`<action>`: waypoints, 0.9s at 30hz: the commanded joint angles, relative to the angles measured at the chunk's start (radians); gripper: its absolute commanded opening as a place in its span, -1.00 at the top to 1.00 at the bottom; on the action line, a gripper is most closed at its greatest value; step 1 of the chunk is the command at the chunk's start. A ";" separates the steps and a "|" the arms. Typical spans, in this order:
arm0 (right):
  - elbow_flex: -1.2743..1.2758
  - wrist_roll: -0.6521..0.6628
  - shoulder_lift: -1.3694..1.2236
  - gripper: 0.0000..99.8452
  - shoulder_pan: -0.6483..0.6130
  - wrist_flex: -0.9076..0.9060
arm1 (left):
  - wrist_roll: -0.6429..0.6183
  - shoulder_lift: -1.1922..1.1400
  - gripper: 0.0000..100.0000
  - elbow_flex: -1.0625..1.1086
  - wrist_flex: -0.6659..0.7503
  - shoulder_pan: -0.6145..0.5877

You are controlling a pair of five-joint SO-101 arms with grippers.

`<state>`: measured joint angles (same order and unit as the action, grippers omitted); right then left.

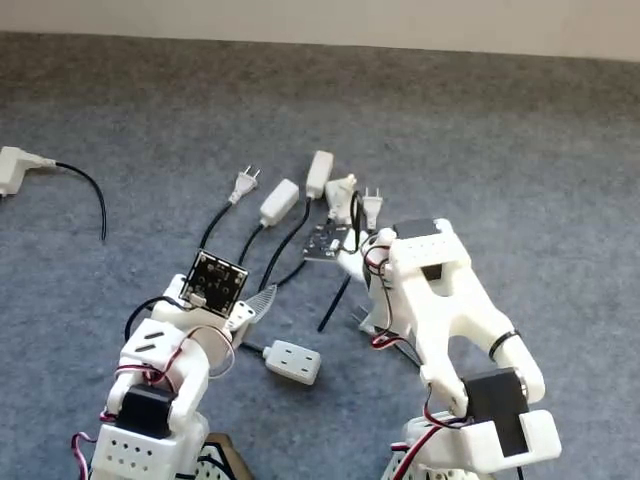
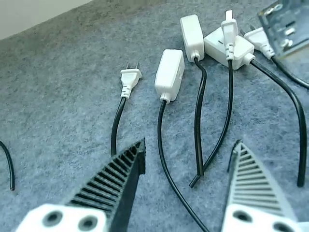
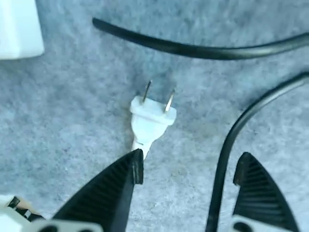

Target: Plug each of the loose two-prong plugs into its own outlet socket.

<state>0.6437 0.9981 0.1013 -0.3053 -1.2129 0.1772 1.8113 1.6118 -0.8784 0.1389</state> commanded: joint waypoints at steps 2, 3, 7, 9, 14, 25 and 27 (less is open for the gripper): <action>0.077 -0.032 0.016 0.41 -0.004 -0.001 | 0.000 0.008 0.45 -0.010 0.021 -0.035; 0.091 -0.034 0.016 0.41 -0.004 0.002 | 0.000 0.008 0.45 -0.012 0.021 -0.047; 0.120 -0.152 0.012 0.41 -0.008 0.090 | -0.025 0.008 0.45 -0.024 0.023 -0.074; 0.134 -0.180 0.007 0.41 -0.012 0.119 | -0.038 0.008 0.45 -0.025 0.023 -0.079; 0.177 -0.241 0.007 0.41 -0.021 0.200 | -0.037 0.008 0.45 -0.024 0.023 -0.077; 0.314 -0.252 0.016 0.41 -0.024 0.278 | -0.037 0.008 0.45 -0.012 0.023 -0.074; 0.318 -0.252 0.016 0.43 -0.025 0.277 | -0.037 0.008 0.45 -0.004 0.032 -0.073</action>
<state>0.9306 0.7526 0.1274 -0.3299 -0.9597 0.1481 1.8098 1.6118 -0.8723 0.0698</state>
